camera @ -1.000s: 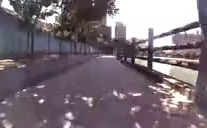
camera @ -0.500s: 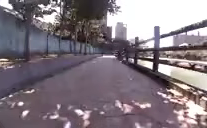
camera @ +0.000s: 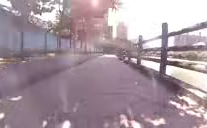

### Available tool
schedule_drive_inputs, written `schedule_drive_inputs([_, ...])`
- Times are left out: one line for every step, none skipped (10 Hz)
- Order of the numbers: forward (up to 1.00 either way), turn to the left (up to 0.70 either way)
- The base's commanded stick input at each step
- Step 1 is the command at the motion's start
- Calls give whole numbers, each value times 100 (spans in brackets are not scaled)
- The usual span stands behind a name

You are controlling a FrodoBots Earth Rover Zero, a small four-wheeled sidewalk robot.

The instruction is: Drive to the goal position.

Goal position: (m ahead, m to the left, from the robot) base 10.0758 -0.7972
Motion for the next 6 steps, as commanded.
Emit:
schedule_drive_inputs([70, 34])
schedule_drive_inputs([70, 35])
schedule_drive_inputs([70, 18])
schedule_drive_inputs([70, 1])
schedule_drive_inputs([70, 0])
schedule_drive_inputs([70, 0])
